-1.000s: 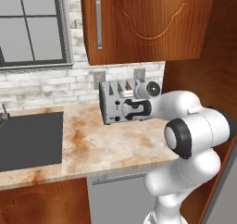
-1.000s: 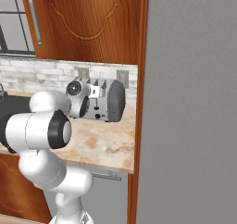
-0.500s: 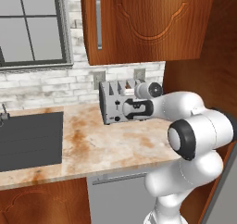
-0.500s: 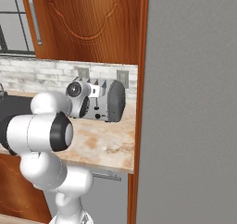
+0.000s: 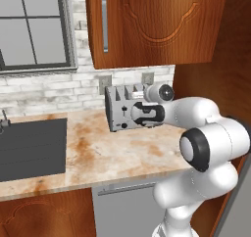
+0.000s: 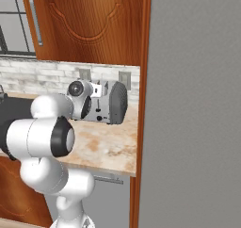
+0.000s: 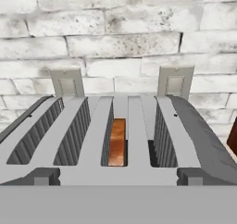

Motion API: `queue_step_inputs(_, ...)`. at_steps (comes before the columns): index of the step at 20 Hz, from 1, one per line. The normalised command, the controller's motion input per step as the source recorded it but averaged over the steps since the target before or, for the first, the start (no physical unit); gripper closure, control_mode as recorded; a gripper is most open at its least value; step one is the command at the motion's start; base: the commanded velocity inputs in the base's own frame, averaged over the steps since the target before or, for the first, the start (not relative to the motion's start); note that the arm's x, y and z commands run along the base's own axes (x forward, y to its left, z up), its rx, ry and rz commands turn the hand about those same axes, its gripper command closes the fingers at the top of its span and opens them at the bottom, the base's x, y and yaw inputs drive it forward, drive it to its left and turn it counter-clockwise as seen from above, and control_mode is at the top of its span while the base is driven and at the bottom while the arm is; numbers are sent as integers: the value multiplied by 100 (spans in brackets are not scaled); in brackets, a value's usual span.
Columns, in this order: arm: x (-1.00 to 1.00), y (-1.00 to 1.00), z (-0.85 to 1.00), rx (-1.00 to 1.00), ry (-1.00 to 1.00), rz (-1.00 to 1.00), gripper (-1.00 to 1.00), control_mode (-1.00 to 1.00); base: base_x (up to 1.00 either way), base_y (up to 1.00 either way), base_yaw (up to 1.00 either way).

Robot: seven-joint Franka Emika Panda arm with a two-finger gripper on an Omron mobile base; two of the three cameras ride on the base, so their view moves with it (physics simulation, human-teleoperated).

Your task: Start the toaster. Once the lever pops up, take the bread to the plate on the dining counter.

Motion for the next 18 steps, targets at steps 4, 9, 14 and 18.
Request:
queue_step_inputs(4, -6, 2, 0, 0, 0, 0, -100, -100, 0, 0, 0)
queue_step_inputs(9, -7, 10, 0, -1, 0, 0, -100, -100, 0, 0, 0)
queue_step_inputs(14, -1, 10, 0, 0, 0, 0, -100, -100, 0, 0, 0)
queue_step_inputs(18, 3, 1, 1, 0, 0, 0, -100, -100, 0, 0, 0)
